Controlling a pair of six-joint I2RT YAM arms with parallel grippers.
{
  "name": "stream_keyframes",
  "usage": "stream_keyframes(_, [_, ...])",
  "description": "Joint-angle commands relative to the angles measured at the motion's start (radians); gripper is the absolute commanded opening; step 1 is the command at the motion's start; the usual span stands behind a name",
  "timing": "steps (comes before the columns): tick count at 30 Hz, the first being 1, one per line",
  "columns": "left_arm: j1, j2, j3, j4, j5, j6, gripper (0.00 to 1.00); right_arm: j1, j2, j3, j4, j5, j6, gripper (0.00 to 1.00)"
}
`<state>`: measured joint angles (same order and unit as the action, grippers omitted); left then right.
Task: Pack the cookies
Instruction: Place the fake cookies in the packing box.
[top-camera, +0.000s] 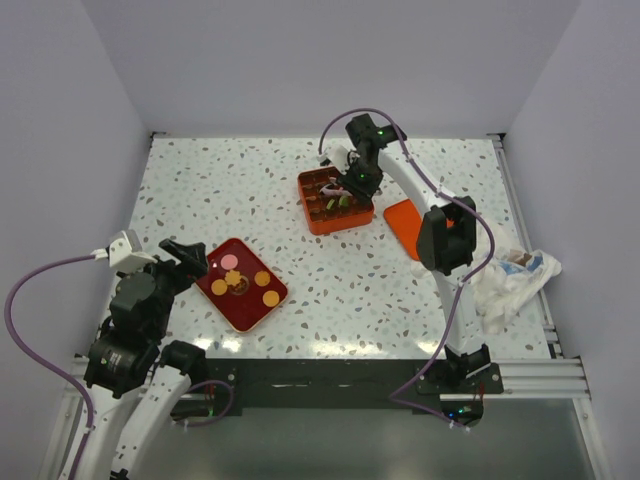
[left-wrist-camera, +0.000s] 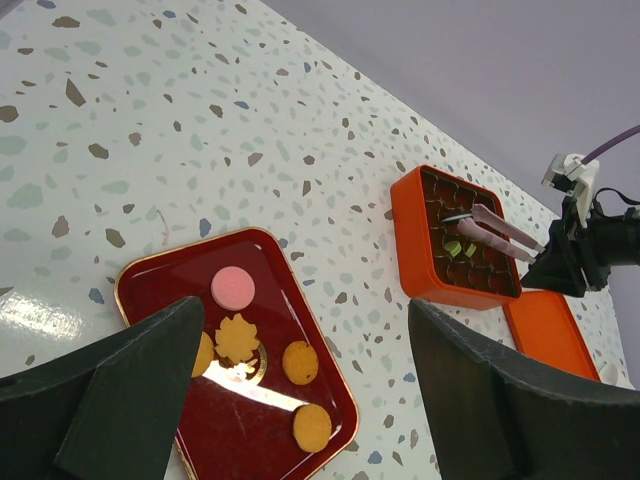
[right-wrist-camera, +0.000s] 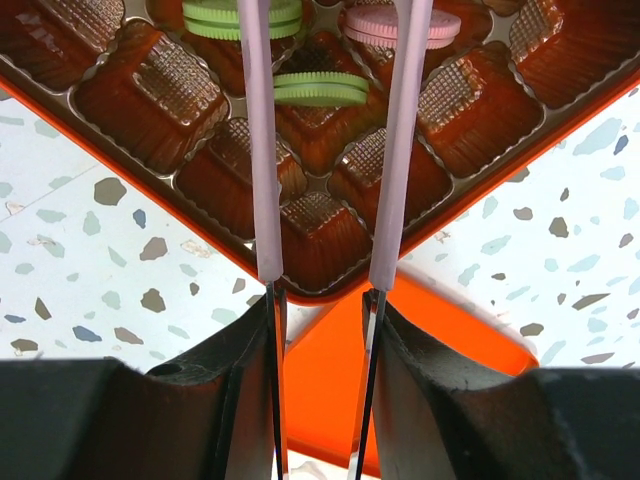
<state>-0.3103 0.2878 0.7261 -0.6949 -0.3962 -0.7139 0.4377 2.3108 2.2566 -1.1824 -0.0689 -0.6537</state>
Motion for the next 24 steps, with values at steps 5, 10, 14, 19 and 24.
stream_keyframes(5, [-0.004, 0.008, -0.001, 0.044, 0.0, 0.016, 0.89, 0.003, -0.017, 0.046, 0.01, 0.007, -0.017, 0.33])
stream_keyframes(10, [-0.006, 0.01, -0.002, 0.049, 0.002, 0.016, 0.88, 0.006, -0.018, 0.047, 0.014, 0.012, -0.035, 0.32])
stream_keyframes(14, [-0.004, 0.008, -0.002, 0.048, 0.002, 0.016, 0.89, 0.004, -0.019, 0.05, 0.012, 0.009, -0.035, 0.3])
stream_keyframes(19, [-0.004, 0.008, -0.002, 0.048, 0.002, 0.014, 0.89, 0.006, -0.021, 0.047, 0.01, 0.001, -0.032, 0.25])
stream_keyframes(24, [-0.004, 0.016, -0.002, 0.055, 0.003, 0.014, 0.88, 0.007, -0.028, 0.043, 0.009, -0.006, -0.029, 0.2])
